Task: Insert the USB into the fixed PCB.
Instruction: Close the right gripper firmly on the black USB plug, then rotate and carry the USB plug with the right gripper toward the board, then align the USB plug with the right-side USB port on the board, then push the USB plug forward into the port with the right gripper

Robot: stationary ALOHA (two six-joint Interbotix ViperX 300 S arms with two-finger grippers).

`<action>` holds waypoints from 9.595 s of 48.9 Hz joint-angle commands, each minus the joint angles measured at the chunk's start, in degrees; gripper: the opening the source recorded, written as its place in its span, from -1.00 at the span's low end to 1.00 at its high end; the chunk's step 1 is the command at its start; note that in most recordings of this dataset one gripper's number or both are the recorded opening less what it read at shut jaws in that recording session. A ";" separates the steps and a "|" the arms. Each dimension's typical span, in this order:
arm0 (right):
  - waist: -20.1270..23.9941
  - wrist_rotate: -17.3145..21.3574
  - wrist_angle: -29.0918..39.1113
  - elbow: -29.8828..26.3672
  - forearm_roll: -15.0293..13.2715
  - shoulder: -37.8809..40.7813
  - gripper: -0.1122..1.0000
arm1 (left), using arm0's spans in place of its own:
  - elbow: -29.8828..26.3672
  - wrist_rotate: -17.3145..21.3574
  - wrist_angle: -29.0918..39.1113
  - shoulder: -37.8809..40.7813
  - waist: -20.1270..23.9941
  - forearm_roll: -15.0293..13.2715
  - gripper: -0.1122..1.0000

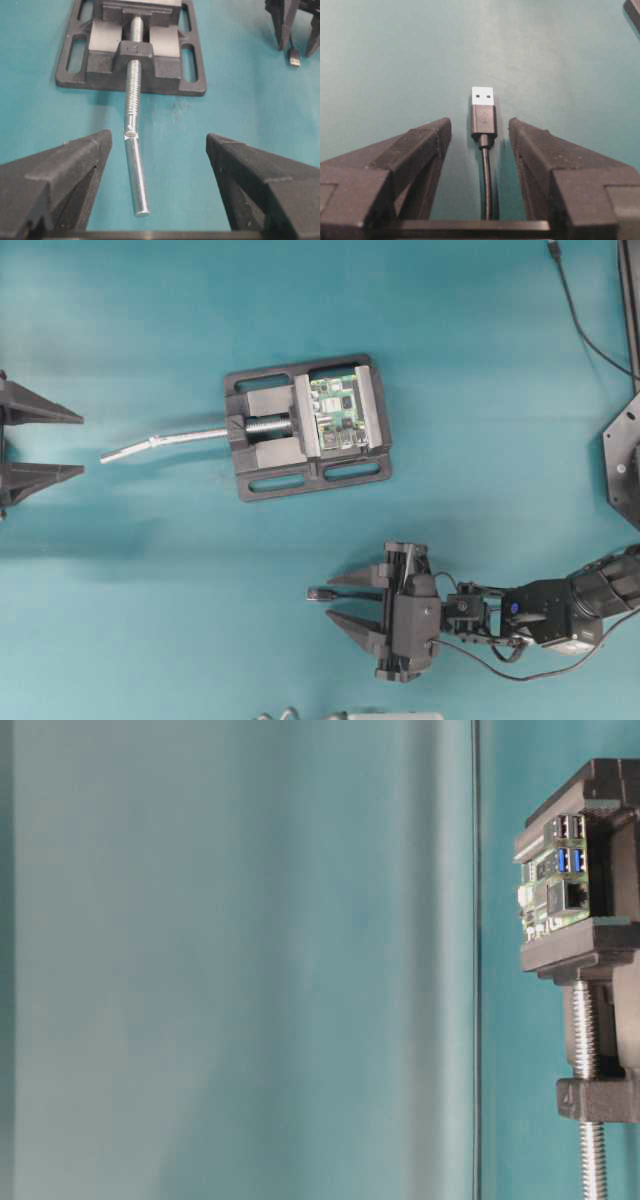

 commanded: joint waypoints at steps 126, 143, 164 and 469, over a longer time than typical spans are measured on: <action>5.10 -15.47 -40.52 -15.64 56.78 2.90 -0.43 | -0.70 0.35 -0.44 0.35 0.18 0.18 0.86; 2.02 -15.91 -47.55 -19.95 62.23 4.48 -0.43 | -0.70 0.44 -0.53 0.35 0.18 0.18 0.86; -0.53 -15.91 -53.88 -25.31 62.75 10.55 -0.43 | -0.70 0.44 -0.44 0.35 0.18 0.18 0.86; -7.03 -9.93 -55.90 -27.42 60.47 9.40 -0.43 | -0.70 0.35 -0.53 0.35 0.18 0.18 0.86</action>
